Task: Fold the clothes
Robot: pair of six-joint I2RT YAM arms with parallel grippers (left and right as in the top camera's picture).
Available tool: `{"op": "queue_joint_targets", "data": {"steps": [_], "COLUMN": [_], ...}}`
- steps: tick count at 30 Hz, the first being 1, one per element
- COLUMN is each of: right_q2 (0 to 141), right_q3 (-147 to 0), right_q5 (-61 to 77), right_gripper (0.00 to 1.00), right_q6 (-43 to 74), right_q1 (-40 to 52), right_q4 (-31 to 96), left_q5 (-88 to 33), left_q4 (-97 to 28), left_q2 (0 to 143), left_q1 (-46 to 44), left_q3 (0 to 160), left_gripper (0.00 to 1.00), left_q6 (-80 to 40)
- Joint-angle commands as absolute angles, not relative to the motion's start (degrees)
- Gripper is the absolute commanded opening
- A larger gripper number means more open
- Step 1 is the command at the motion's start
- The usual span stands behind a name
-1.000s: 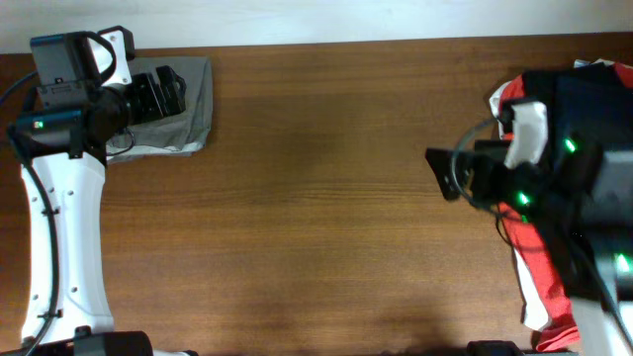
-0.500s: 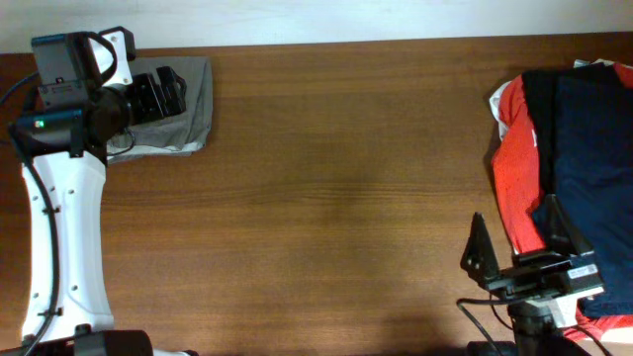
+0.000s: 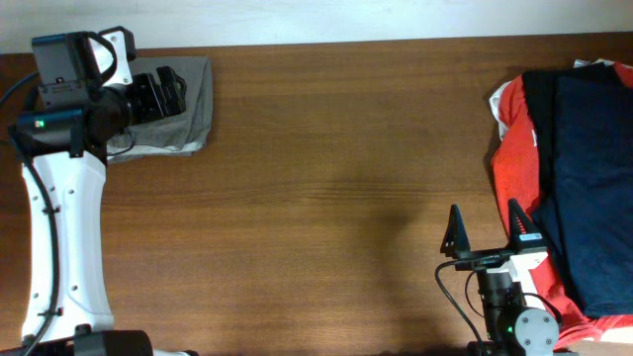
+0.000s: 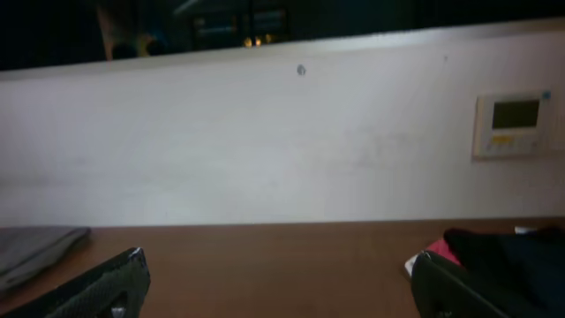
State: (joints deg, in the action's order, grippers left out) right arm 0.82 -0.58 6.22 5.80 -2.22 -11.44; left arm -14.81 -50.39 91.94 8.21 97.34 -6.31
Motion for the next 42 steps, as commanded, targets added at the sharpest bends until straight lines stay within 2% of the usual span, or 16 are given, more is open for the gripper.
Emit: {"op": "queue_joint_targets", "data": {"steps": [1,5,10,32,37,42], "right_q2": [0.2,0.2,0.2,0.2,0.2,0.2], "right_q3": [-0.3,-0.3,-0.3,-0.3,-0.3,-0.3], "right_q5": [5.3,5.3,1.7,1.8,1.8,1.8], "right_gripper": [0.98,0.98,0.98,0.98,0.98,0.98], "right_q6": [5.3,-1.5,-1.5,-1.9,-1.9,-1.9], "right_q1": [-2.2,-2.2,-2.2,-2.2,-2.2,-2.2], "right_q4": [-8.5,-2.0,4.4,4.3,4.3,4.3], "left_q5": [-15.2,-15.2,-15.2,-15.2,-15.2,-13.5], "left_q4": [-50.5,-50.5,-50.5,-50.5,-51.0,-60.2], "left_q2": [92.1,92.1,92.1,91.6,81.2,66.2], "left_q1": [8.3,8.3,8.3,8.3,8.2,4.8], "left_q3": [97.3,97.3,97.3,97.3,97.3,95.9], "left_gripper": [1.00,1.00,1.00,1.00,1.00,1.00], "left_q6": [-6.4,-6.4,-6.4,-6.4,-6.4,-6.4]}}
